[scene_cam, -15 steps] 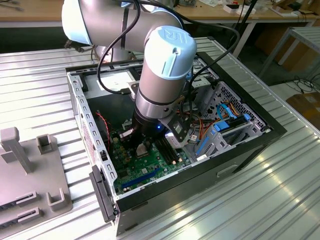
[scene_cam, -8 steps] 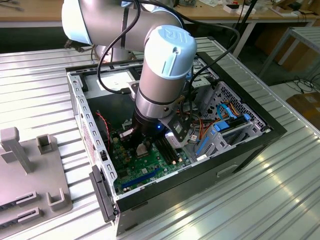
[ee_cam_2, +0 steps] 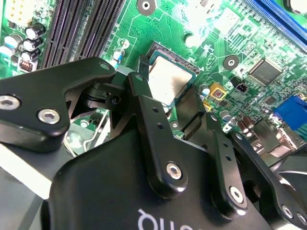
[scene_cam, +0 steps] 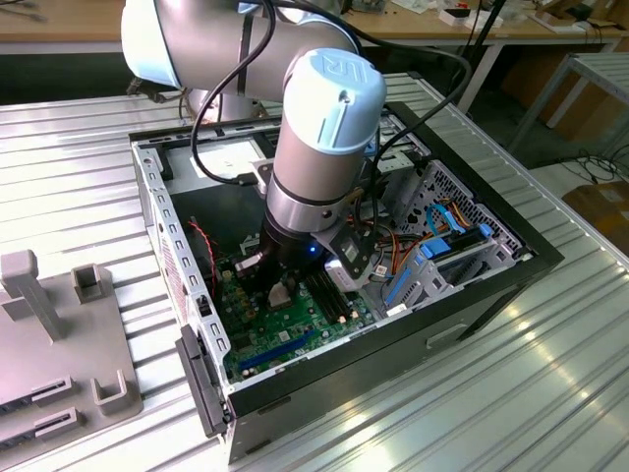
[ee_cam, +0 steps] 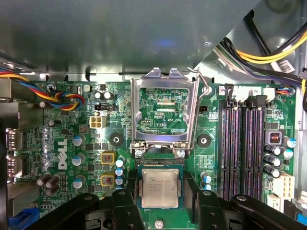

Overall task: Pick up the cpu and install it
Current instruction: 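Place the cpu into insertion slot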

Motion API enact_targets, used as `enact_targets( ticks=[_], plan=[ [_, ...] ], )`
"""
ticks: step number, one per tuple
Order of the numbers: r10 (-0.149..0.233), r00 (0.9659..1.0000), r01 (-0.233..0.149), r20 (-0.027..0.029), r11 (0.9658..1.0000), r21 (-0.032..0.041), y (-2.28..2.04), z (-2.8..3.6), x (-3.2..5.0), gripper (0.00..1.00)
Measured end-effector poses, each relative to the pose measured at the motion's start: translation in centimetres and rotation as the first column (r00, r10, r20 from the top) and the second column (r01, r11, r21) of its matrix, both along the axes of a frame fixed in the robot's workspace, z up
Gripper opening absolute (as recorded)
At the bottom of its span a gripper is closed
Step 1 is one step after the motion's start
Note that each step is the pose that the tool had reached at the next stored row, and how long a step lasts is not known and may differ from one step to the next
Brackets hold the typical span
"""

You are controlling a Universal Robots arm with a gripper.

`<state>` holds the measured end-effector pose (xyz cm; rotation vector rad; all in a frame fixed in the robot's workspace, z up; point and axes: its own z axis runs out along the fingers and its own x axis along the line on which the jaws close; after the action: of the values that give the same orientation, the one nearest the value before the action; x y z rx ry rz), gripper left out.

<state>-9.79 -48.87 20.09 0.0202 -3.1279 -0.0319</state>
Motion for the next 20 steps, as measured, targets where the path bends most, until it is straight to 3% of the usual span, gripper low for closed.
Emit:
enact_targets(
  ticks=[20],
  plan=[
    [-0.003,1.0000,0.003,0.0001,1.0000,0.0000,0.00,-0.29,0.00,0.47]
  ],
)
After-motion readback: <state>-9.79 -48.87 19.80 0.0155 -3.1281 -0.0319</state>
